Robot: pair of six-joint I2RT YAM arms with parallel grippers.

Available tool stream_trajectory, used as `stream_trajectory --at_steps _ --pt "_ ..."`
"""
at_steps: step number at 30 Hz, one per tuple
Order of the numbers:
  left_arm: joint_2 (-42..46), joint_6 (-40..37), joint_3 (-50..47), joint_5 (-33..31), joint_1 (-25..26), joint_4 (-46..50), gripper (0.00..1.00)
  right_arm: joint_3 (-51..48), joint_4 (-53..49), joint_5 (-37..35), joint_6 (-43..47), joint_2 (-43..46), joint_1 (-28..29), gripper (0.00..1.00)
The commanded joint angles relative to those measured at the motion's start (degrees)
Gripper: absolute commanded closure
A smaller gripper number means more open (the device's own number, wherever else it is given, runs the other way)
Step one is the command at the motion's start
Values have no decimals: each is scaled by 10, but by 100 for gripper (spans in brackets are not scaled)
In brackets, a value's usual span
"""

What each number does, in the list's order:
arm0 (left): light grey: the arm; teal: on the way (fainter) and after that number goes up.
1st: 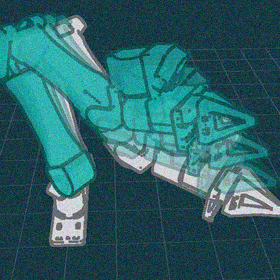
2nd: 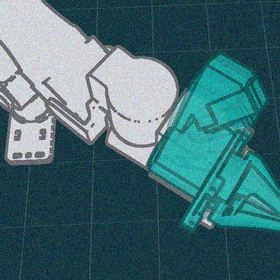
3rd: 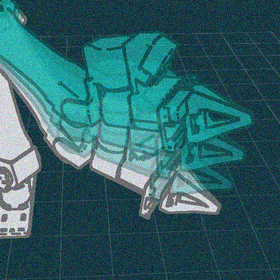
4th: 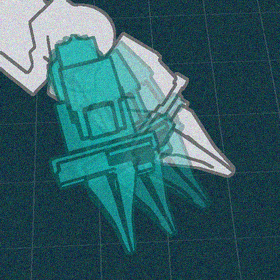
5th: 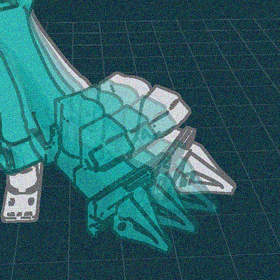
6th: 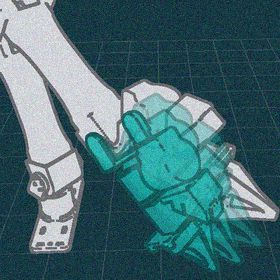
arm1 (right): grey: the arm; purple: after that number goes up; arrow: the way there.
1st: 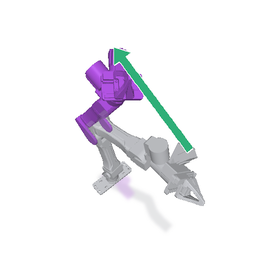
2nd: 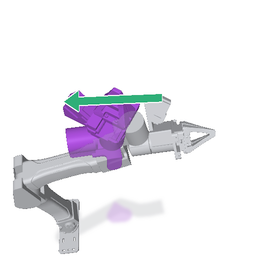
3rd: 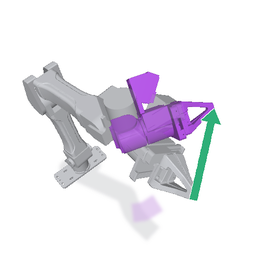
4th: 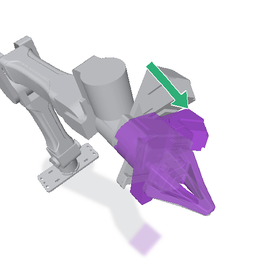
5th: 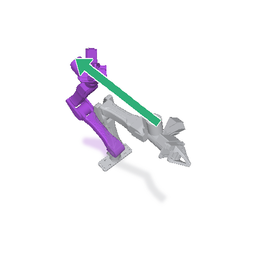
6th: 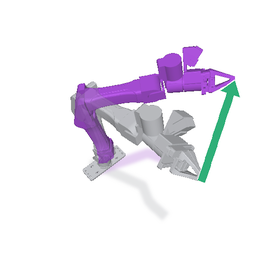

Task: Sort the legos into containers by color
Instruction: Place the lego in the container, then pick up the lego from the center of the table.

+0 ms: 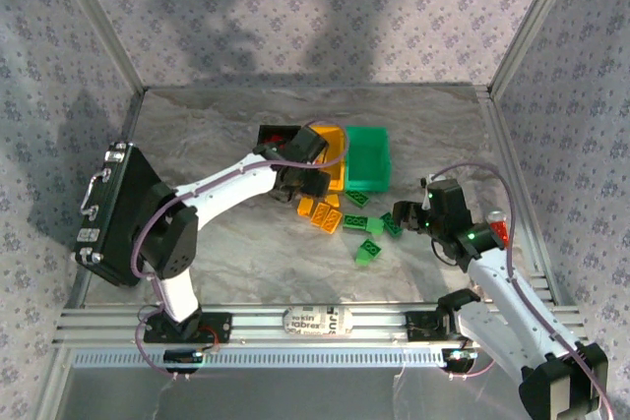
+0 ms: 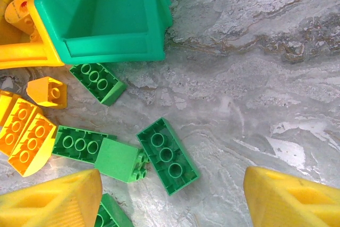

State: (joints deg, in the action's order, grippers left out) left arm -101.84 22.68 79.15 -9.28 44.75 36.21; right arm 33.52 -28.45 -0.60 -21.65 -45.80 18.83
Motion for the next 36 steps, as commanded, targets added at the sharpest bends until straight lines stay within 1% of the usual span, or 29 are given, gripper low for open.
stream_trajectory --at_steps 1,5,8,14,21,29,33,36 --pt "4 20 -45 18 4 -23 22 -8 3 8 -9 -2 -4 27" --pt "4 31 -76 30 4 -45 26 -8 2 8 -10 -5 -4 27" --pt "1 35 -87 31 5 -58 27 -10 4 8 -12 -5 -4 27" --pt "-27 32 -74 34 4 -57 27 -14 8 11 -14 -6 -4 27" --pt "-52 33 -61 31 4 -51 33 -16 13 12 -16 -6 -4 27" --pt "-67 31 -61 27 5 -51 47 -20 19 12 -19 -6 -4 27" --pt "-64 32 -54 20 7 -31 58 -20 17 12 -19 -4 -4 27" --pt "-37 29 -51 -5 20 -18 61 -20 17 11 -19 -4 -4 27"
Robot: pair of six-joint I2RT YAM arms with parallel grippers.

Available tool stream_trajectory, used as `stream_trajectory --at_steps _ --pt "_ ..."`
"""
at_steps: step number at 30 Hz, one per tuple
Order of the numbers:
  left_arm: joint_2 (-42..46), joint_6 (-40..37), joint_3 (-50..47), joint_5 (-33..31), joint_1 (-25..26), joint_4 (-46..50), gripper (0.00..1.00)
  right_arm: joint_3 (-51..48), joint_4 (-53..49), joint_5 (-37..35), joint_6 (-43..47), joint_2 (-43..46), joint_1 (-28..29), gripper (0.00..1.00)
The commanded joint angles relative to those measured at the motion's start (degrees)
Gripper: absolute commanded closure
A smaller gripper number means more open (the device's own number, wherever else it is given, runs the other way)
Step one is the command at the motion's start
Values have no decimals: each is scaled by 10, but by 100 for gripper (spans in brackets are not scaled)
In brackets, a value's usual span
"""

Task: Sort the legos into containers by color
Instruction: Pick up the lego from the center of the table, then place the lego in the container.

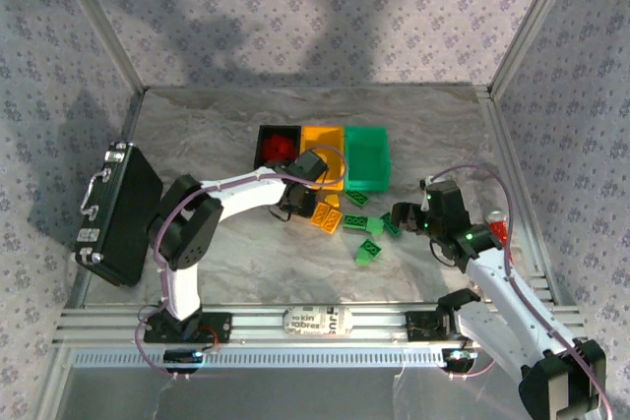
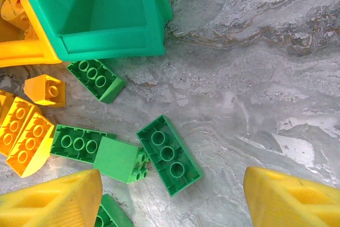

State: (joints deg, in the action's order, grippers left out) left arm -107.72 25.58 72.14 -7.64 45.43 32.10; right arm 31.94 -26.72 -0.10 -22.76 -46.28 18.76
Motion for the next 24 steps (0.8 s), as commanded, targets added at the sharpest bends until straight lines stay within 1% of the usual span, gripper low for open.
stream_trajectory --at_steps 1,5,9,12,16,19,20,21,22,23,24 --pt "31 -1 21 -25 15 28 61 -5 1 6 -8 0 -3 27" --pt "68 -7 32 -33 17 33 62 -6 4 7 -9 -3 -4 27" --pt "77 -26 63 -43 14 33 62 -6 6 6 -9 -6 -4 27" --pt "58 -45 108 -39 3 41 62 -7 6 7 -9 -6 -3 27" --pt "6 -69 191 -28 -18 60 63 -7 5 10 -10 -4 -3 27" --pt "-36 -90 258 -1 -32 59 63 -7 4 8 -10 -4 -3 27" --pt "-49 -101 275 10 -35 56 60 -7 4 8 -9 -4 -4 27" --pt "-60 -105 291 8 -35 61 52 -6 2 9 -9 -4 -3 27" --pt "-71 -106 314 -1 -35 77 32 -4 0 9 -8 -3 -4 27" --pt "-78 -104 333 -10 -35 98 18 -2 -2 7 -8 -3 -4 27" --pt "-80 -99 341 -17 -34 107 16 -4 -3 6 -7 -1 -4 27"
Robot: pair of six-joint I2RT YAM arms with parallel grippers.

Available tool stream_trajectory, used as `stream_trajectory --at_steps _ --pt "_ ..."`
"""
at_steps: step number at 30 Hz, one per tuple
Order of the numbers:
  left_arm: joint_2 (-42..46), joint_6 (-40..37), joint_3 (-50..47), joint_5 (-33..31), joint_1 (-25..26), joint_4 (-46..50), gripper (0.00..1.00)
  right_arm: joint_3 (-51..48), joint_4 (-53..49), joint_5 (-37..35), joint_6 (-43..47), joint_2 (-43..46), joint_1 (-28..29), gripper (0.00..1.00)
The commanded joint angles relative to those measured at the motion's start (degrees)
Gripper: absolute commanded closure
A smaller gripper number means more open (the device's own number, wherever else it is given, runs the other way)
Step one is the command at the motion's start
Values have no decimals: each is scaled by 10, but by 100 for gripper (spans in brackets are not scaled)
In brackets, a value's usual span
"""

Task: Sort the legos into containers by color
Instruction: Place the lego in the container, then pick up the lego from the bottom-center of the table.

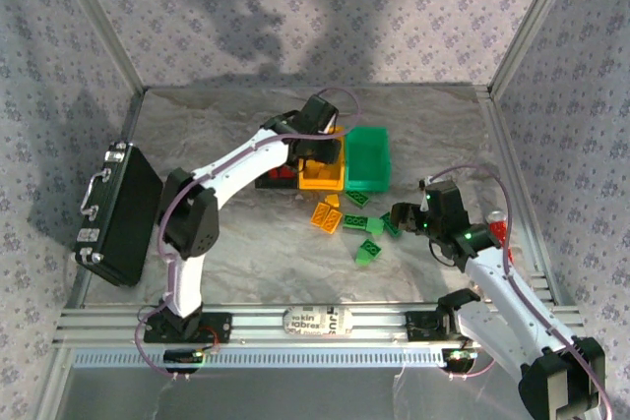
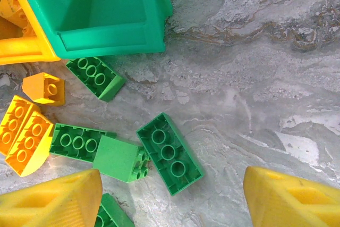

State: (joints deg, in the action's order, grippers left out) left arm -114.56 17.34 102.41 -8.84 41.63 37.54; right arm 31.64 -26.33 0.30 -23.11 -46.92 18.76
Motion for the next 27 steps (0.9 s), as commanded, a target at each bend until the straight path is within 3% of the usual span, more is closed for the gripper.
stream_trajectory --at_steps 1,11,27 --pt "-3 -13 32 -12 6 51 15 0 -7 2 -3 7 -4 27" --pt "195 14 -218 -7 33 -59 13 9 4 32 8 -21 0 27" --pt "384 104 -496 3 64 -134 15 10 -12 2 -14 -47 61 23"
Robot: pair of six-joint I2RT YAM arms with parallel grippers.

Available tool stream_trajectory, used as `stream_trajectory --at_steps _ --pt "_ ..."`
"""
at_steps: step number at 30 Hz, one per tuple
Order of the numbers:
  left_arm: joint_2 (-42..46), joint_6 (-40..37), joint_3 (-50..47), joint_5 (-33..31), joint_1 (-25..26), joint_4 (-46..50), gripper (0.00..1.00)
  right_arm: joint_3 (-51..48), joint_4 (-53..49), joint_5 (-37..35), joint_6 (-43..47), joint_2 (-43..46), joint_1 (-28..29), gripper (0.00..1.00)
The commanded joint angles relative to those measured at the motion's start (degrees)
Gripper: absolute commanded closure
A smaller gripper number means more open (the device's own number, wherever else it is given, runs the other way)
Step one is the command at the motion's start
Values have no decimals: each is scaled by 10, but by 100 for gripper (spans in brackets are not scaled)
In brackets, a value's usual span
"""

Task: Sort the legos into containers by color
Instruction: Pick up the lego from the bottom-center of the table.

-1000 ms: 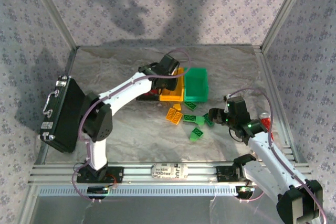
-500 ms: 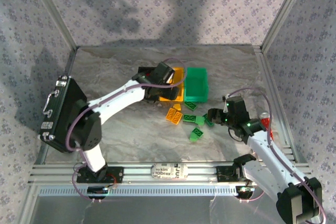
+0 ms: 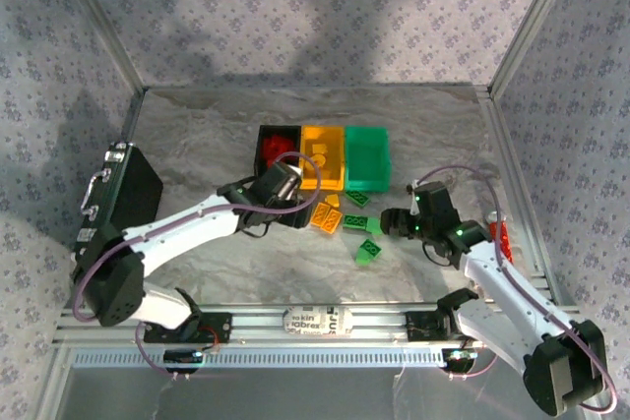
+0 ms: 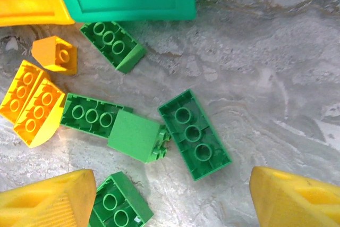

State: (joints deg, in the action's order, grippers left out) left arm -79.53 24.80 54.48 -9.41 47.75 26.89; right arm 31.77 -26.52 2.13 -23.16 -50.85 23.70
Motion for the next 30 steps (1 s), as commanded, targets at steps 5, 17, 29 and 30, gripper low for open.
stream_trajectory --at_steps 5,17,29,30 --pt "78 58 -66 4 10 -31 15 24 -4 -26 -24 -54 53 28" --pt "127 90 -126 -1 19 -40 16 29 -31 -101 -106 -86 223 30" --pt "154 103 -146 -7 21 -40 16 22 -55 -143 -261 -129 350 34" --pt "156 104 -148 -8 21 -39 16 22 -58 -146 -271 -134 356 34"
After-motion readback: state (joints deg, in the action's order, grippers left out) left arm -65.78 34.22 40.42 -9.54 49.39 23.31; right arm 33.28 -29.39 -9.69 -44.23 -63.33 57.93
